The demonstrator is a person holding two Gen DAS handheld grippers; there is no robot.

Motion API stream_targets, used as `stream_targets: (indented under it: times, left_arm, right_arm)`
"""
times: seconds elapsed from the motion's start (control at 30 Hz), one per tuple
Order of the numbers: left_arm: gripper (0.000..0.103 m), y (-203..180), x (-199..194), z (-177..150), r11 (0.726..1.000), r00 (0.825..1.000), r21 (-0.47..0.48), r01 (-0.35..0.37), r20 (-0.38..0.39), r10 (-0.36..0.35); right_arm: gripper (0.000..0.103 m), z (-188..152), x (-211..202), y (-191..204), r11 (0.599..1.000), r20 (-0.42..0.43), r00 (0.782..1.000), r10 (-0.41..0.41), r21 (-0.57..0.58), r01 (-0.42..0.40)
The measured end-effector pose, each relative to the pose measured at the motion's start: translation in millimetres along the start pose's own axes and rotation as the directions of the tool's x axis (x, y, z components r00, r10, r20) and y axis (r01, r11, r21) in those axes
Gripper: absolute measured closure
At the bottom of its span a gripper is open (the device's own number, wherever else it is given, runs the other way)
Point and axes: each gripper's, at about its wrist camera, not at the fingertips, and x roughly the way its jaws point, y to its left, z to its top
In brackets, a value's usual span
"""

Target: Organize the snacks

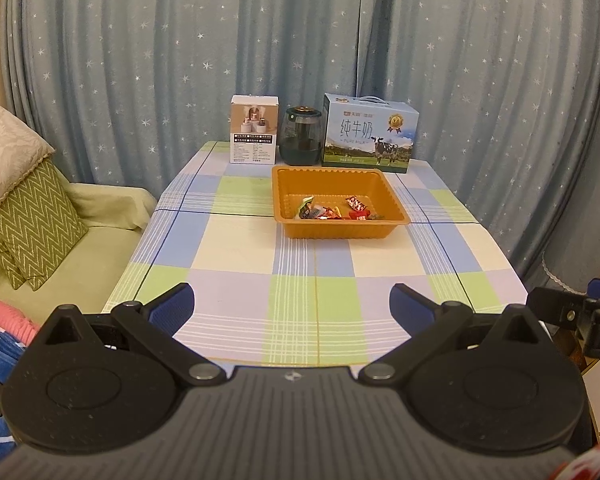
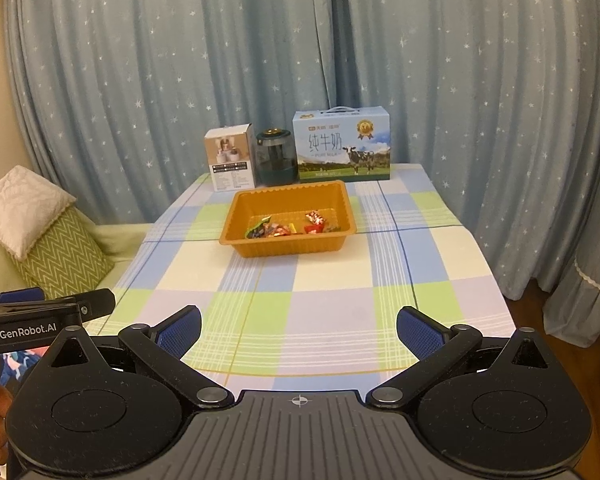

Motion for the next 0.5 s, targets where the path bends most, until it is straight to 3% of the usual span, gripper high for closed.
stream_targets:
  times: [0.5]
  left_arm:
    - [0.0,-1.9,1.8,-3.8,1.0,1.0,0.01,0.009,-0.007,-0.009]
  right_arm:
    - [0.0,-4.0,3.5,-1.8,1.0,-0.011,1.0,-0.004,0.017,0.004]
